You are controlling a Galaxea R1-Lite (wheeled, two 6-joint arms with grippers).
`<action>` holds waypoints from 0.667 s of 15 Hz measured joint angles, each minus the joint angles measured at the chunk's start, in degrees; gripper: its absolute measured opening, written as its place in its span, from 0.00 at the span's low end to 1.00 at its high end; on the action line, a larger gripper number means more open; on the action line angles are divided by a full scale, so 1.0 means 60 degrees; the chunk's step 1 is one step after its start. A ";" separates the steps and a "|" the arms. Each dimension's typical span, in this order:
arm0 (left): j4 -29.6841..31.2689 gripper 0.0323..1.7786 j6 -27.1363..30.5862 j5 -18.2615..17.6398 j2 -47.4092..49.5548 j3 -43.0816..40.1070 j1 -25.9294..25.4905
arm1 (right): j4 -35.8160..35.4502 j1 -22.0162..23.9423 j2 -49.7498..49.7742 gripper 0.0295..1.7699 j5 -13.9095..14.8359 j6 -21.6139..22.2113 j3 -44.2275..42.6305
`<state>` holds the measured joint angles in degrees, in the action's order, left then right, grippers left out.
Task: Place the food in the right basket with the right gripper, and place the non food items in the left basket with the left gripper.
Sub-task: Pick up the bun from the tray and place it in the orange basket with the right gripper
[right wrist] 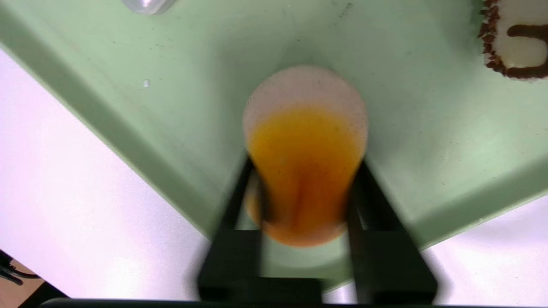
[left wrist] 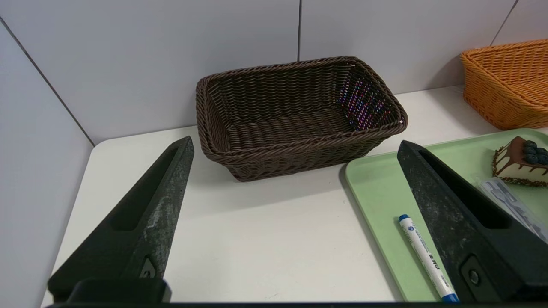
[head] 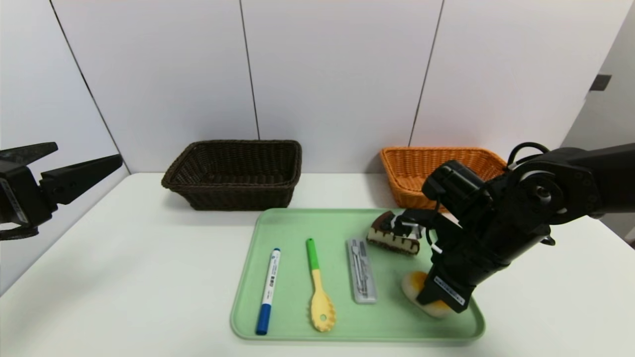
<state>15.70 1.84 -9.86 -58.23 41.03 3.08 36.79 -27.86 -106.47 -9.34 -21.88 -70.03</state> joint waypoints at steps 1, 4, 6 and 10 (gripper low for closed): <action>0.0006 0.95 0.0008 0.0004 0.0012 -0.0014 0.0000 | -0.0004 -0.0006 0.0045 0.05 -0.0014 0.0037 0.0000; 0.0004 0.95 0.0008 0.0010 0.0059 -0.0051 0.0000 | -0.0171 0.0004 0.0317 0.05 -0.0047 0.0102 -0.0033; -0.0004 0.95 0.0004 0.0014 0.0114 -0.0142 0.0000 | -0.0551 0.0012 0.0717 0.04 -0.0179 0.0102 -0.0037; -0.0004 0.95 0.0014 0.0014 0.0230 -0.0270 0.0000 | -0.1910 0.0018 0.1753 0.04 -0.0514 0.0561 -0.0400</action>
<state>15.68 1.93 -9.78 -56.86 39.41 3.08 25.33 -27.75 -95.95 -12.42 -18.52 -72.44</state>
